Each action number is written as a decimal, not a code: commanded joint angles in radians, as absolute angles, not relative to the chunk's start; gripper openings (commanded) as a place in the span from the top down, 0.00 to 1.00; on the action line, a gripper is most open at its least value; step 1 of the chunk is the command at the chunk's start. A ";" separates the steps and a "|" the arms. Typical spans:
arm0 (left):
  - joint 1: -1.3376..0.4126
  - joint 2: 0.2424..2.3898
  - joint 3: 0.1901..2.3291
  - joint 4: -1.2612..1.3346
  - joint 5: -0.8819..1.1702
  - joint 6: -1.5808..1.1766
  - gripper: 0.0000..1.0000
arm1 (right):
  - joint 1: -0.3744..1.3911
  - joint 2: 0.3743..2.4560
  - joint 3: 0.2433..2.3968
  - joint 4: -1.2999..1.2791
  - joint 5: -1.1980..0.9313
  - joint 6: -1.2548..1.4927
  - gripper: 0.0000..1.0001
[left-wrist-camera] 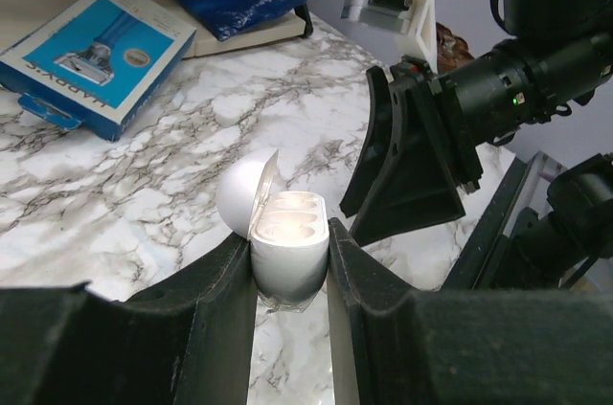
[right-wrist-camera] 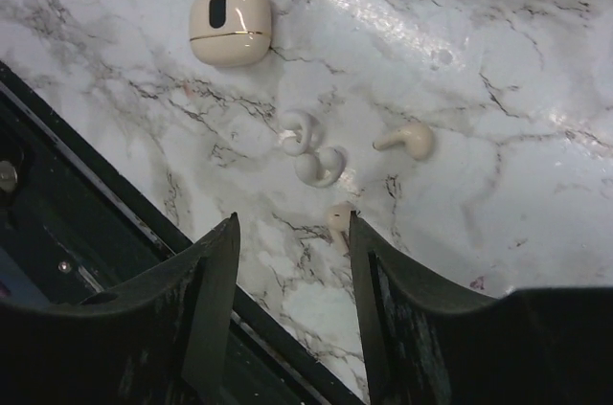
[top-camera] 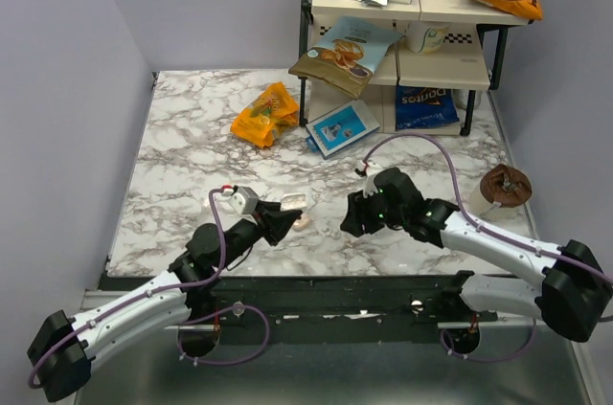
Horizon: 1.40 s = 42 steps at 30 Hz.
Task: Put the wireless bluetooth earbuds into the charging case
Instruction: Pick up the earbud from the center of the board.
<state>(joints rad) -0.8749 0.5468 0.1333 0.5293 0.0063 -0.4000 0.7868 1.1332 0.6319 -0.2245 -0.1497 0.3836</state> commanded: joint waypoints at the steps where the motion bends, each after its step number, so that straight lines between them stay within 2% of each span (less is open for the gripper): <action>1: -0.884 0.477 0.100 0.535 -0.078 -0.423 1.00 | 0.804 1.224 0.696 -0.170 -0.236 0.361 0.42; 6: -0.888 0.459 0.084 0.523 -0.094 -0.425 1.00 | 0.804 1.339 0.712 -0.153 -0.212 0.397 0.49; 13: -0.902 0.463 0.091 0.517 -0.094 -0.417 1.00 | 0.804 1.391 0.710 -0.141 -0.155 0.439 0.61; 21: -0.917 0.480 0.095 0.514 -0.097 -0.410 1.00 | 0.804 1.448 0.710 -0.138 -0.117 0.434 0.62; 27: -0.920 0.479 0.098 0.506 -0.101 -0.410 1.00 | 0.805 1.471 0.712 -0.126 -0.107 0.428 0.56; 31: -0.925 0.473 0.100 0.497 -0.104 -0.410 1.00 | 0.805 1.408 0.689 -0.089 -0.091 0.422 0.55; 36: -0.927 0.466 0.095 0.495 -0.112 -0.411 1.00 | 0.805 1.384 0.727 -0.089 -0.135 0.371 0.53; 42: -0.930 0.463 0.092 0.491 -0.110 -0.411 1.00 | 0.805 1.488 0.785 -0.110 -0.212 0.330 0.53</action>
<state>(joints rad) -0.9199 0.4740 0.0906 0.4828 -0.0910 -0.4133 0.7994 1.4292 0.7441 -0.1223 -0.1490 0.3744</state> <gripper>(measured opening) 0.380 0.465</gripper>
